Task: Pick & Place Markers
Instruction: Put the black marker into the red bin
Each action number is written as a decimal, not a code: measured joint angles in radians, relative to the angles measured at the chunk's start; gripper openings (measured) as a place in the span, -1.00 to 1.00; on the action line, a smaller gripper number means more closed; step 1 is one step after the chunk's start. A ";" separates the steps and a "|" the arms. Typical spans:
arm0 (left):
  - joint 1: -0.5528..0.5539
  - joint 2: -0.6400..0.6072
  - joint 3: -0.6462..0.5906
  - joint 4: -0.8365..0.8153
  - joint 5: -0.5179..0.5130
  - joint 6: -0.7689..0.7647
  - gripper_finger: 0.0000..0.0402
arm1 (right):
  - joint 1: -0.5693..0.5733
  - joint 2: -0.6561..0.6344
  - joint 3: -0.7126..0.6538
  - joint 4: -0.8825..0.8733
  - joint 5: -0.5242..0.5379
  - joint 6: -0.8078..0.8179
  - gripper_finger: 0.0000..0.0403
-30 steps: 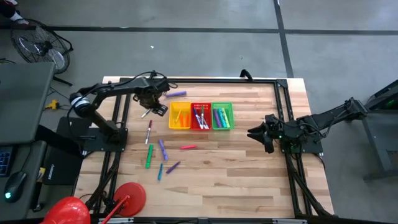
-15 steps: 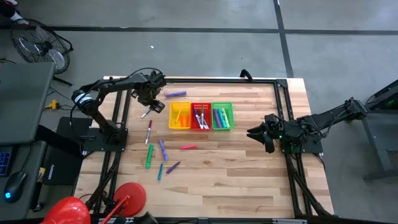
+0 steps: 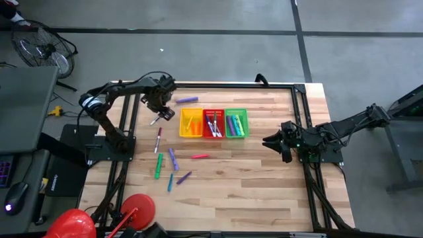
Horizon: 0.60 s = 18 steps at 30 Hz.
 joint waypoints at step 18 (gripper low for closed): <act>-0.015 0.165 0.007 -0.003 0.046 0.066 -0.18 | -0.002 0.000 0.000 0.000 0.000 0.010 -0.44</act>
